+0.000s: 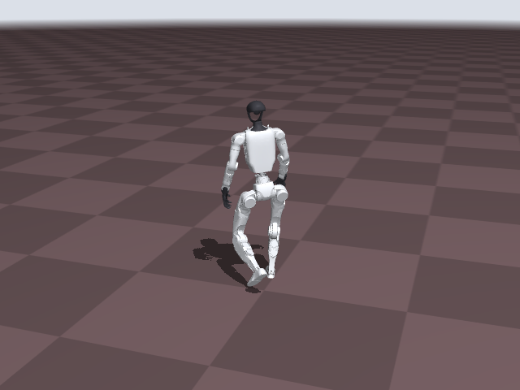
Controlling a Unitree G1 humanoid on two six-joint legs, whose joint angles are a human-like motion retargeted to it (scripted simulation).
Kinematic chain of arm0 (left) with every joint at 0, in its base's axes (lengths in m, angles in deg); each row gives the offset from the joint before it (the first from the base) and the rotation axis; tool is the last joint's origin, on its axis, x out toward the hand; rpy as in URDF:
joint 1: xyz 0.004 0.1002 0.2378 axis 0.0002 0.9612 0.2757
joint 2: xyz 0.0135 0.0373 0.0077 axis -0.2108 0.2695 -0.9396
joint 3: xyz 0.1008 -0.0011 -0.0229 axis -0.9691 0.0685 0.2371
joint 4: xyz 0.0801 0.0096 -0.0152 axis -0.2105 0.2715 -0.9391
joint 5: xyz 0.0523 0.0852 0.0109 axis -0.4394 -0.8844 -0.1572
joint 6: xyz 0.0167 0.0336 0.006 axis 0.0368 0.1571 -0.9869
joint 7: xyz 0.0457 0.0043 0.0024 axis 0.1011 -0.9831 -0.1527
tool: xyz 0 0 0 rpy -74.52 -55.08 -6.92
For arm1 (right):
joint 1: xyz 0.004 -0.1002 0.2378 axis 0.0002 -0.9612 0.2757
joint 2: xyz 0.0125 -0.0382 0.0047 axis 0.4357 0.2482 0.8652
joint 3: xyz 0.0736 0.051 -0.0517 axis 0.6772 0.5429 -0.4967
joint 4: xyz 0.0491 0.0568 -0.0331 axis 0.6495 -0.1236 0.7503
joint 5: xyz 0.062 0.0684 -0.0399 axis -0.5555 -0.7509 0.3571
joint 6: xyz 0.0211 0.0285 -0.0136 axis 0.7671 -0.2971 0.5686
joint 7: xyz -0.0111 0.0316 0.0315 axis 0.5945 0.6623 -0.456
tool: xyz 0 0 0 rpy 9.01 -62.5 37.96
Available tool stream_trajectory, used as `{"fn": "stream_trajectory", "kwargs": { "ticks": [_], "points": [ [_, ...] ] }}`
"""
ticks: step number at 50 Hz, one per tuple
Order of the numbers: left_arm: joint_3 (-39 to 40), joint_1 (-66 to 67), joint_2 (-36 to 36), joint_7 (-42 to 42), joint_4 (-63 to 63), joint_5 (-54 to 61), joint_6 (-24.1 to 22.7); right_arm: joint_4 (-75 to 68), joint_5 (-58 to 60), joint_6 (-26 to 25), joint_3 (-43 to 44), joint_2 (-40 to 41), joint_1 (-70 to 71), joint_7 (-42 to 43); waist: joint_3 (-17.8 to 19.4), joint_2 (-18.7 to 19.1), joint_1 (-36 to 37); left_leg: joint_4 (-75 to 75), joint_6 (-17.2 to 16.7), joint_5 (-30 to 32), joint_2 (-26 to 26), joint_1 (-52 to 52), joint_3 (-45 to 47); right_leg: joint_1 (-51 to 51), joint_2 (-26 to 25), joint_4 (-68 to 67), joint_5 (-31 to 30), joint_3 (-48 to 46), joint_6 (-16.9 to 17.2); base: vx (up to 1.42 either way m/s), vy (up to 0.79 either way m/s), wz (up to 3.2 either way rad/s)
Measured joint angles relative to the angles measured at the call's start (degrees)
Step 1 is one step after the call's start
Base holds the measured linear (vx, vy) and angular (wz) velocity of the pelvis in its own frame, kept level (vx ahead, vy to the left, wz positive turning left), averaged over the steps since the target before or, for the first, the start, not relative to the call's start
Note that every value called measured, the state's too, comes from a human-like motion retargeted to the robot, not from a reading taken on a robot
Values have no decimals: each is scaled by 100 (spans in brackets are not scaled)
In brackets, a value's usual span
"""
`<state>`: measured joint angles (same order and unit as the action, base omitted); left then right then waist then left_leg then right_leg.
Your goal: Walk
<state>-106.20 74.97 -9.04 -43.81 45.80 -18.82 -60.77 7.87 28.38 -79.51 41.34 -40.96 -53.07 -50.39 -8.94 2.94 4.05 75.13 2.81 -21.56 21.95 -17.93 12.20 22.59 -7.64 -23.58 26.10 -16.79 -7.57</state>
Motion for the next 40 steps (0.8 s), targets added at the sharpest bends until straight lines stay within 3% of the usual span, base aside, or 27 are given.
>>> {"fn": "stream_trajectory", "kwargs": {
  "ticks": [5, 11, 18, 20, 25, 30, 33, 35, 37, 40],
  "points": [
    [162, -44, 102, -98, -107, 30, 68, -166, 43, -82, 24, 39, 207, 151, 62, 134, 448, 818, 330, -896, 257, -1122, -269, -553, -466, 429, 54, 204, -47, 32, -4, -43],
    [414, -101, 166, -131, 22, 108, 142, -332, -30, -111, 120, 261, 501, 175, 269, -172, 669, -474, 310, -1261, -468, -2055, -231, -1274, -368, 894, 232, 554, 17, 37, 2, -19],
    [588, -42, 217, -131, 421, 168, 215, -280, 18, -80, 47, 502, 531, 110, 246, -482, 581, -3647, -32, -722, -1431, -2323, -253, -1586, 20, 737, 703, 739, 50, 40, 6, -3],
    [640, -84, 200, -83, 538, 164, 234, -228, 59, -103, 14, 515, 548, 34, 163, -712, 438, -5401, -45, -152, -1914, -1861, -169, -1475, 323, 454, 946, 763, 72, 40, 9, 17],
    [685, -49, 203, -25, 681, 195, 290, -189, 66, -105, -23, 541, 401, -29, -25, -884, 327, -5948, -23, 187, -2149, -1737, -151, -1324, 588, -397, 1431, 879, 103, 43, 11, -1],
    [651, -106, 191, -1, 726, 315, 284, -281, 33, -141, 8, 498, 195, -47, -189, -1327, 172, -6060, 175, 653, -2634, -1372, 78, -1095, 1246, -1596, 1599, 978, 356, 46, 12, 11],
    [561, -188, 184, -8, 690, 409, 236, -353, 0, -153, 46, 429, 86, -59, -207, -1669, 36, -6488, 360, 769, -3144, -925, 159, -892, 1827, -2582, 1199, 1080, 678, 46, 13, 27],
    [485, -248, 183, -28, 642, 461, 192, -389, -47, -153, 77, 369, 34, -57, -197, -1872, -65, -6887, 473, 850, -3503, -563, 155, -701, 2292, -3395, 517, 1099, 922, 44, 13, 25],
    [408, -314, 172, -62, 573, 476, 143, -402, -114, -147, 115, 307, 14, -50, -162, -2019, -163, -7332, 580, 947, -3814, -157, 111, -431, 2779, -4302, -183, 1110, 1006, 42, 13, 14],
    [294, -426, 136, -131, 459, 457, 81, -390, -222, -123, 192, 231, 31, -12, -79, -2148, -321, -7868, 713, 1009, -4164, 435, -10, 49, 3334, -5445, -609, 1214, 896, 39, 13, 6]
  ]
}}
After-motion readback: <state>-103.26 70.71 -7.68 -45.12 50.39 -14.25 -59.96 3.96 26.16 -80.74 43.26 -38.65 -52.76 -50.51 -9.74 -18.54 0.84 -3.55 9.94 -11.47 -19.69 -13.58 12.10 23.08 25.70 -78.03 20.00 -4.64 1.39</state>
